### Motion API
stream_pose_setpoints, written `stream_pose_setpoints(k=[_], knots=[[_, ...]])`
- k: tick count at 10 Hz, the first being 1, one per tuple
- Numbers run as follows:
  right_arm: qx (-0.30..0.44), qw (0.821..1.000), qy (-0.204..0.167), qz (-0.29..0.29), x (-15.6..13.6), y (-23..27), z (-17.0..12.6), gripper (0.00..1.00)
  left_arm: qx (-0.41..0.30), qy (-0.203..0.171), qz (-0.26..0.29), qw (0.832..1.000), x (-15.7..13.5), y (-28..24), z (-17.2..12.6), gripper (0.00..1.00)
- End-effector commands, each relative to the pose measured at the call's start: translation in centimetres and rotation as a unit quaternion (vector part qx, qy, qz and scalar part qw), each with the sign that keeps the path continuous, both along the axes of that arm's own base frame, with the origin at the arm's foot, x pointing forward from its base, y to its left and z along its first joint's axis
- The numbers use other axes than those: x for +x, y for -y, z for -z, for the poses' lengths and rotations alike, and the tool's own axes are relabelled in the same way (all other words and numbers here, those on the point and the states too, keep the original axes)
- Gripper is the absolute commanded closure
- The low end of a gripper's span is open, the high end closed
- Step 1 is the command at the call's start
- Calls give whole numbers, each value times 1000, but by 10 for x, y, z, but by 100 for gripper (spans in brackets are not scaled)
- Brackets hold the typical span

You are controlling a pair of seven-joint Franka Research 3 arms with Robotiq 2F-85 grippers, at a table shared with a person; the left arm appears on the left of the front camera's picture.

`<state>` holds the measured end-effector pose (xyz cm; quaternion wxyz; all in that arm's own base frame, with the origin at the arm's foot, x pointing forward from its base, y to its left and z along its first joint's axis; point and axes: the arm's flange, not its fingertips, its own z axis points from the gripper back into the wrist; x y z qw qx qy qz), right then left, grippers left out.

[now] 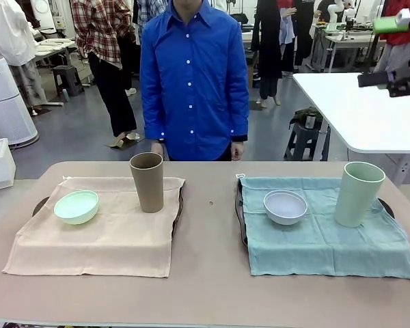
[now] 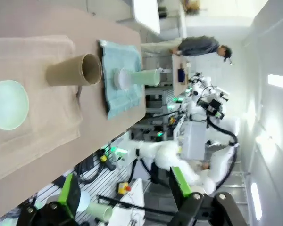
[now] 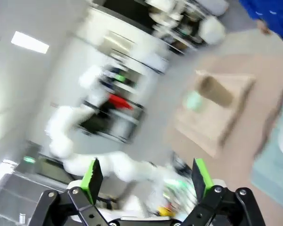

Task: Set up a tray with a mat and arrange the tableware.
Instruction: Place the Picnic Bowl and Reusable plastic cup back onto the Handle tray in front of the human's position.

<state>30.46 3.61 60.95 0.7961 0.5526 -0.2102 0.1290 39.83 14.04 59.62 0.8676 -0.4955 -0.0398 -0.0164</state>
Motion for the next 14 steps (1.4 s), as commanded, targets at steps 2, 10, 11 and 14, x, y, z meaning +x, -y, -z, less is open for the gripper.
stream_pose_setpoints(k=[2, 10, 11, 14], knots=[[80, 997, -3, 4, 0, 8, -5, 0, -22, 0, -23, 999, 4, -5, 0, 0], [124, 966, -227, 17, 11, 102, 5, 0, -165, -44, -54, 984, 13, -30, 8, 0], [157, 955, -247, 40, 12, 128, 2, 0, -214, -54, -67, 973, 17, -38, 10, 0], [185, 941, -265, 98, 5, 179, 2, 0, -292, -90, -111, 946, 19, -62, 26, 0]])
